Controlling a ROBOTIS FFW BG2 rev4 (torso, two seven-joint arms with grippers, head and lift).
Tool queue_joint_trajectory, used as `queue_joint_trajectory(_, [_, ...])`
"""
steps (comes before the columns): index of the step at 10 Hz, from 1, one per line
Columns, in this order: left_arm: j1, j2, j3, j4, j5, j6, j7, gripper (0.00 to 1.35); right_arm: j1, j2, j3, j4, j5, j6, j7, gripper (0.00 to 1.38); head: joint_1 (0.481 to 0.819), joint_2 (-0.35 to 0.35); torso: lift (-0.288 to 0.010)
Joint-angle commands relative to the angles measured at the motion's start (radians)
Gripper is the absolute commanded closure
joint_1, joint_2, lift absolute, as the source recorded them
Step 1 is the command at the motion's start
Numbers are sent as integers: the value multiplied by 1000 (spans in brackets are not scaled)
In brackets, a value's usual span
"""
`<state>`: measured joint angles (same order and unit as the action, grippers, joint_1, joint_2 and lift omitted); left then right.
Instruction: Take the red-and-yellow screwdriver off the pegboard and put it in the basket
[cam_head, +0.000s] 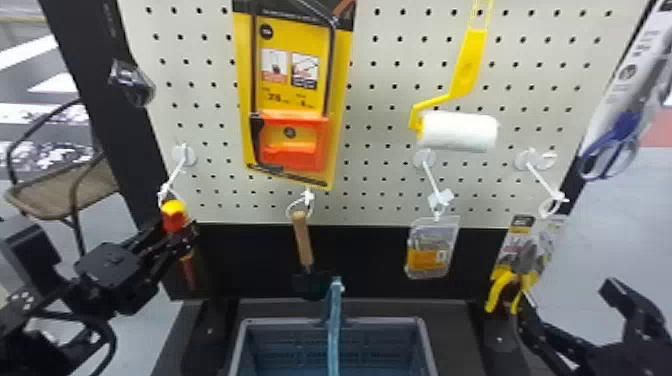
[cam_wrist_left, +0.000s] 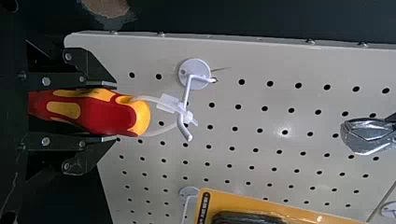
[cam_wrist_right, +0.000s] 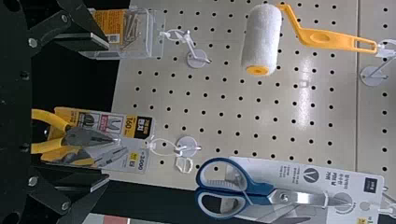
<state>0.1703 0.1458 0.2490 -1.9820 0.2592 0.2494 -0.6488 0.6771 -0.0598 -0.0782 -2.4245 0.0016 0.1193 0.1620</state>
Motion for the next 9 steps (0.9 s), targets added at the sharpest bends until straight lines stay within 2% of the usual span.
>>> queue_joint_trajectory(1, [2,0,1,0,0,-2,0,1197,2,0,0,3,0,-1,1,280,549,0,-100])
queue_joint_trajectory(9, [-4,9,-5,-10,6,-9,0,1197,0,-3,0,3,-3,-1,2,280,549,0,-100])
